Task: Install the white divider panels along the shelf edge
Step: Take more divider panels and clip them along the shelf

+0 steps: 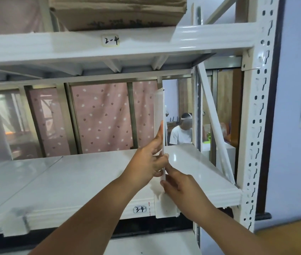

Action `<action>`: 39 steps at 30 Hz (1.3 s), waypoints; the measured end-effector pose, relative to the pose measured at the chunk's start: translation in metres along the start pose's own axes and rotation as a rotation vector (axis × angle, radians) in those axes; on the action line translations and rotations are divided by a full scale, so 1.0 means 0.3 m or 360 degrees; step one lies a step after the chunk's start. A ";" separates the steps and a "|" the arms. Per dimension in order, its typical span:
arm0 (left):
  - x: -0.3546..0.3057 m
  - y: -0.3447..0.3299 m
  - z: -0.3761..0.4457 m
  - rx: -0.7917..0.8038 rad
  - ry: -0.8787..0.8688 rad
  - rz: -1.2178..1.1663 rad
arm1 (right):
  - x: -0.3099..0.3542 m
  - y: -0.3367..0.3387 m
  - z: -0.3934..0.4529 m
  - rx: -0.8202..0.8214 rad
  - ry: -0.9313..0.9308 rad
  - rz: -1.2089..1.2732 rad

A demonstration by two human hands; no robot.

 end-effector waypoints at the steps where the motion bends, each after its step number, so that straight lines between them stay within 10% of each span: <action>1: 0.004 -0.003 -0.005 -0.0013 0.0006 0.0006 | -0.002 0.001 -0.005 -0.0010 -0.0011 0.0015; 10: 0.052 0.026 -0.088 -0.0109 0.0118 -0.0089 | -0.012 -0.004 -0.025 -0.0151 -0.0214 0.0220; 16: 0.006 0.130 -0.161 -0.0240 -0.0148 0.0650 | 0.034 0.011 -0.031 -0.0126 -0.0423 0.0169; 27: 0.087 0.634 -0.414 -0.0145 0.0358 0.1376 | 0.281 -0.109 -0.079 -0.0407 -0.0682 -0.0543; 39: 0.187 1.477 -0.953 -0.0235 0.0809 0.1621 | 0.758 -0.923 -0.204 0.0411 -0.0534 -0.0693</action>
Point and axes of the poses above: each hand's wrist, its own z-axis towards the middle knuckle, its own y-axis out of the back of the hand, x = y × z, the point moved 9 cm from there along z, towards the middle knuckle, and after that the axes turned 9 degrees about -x, right-handed, at the moved point
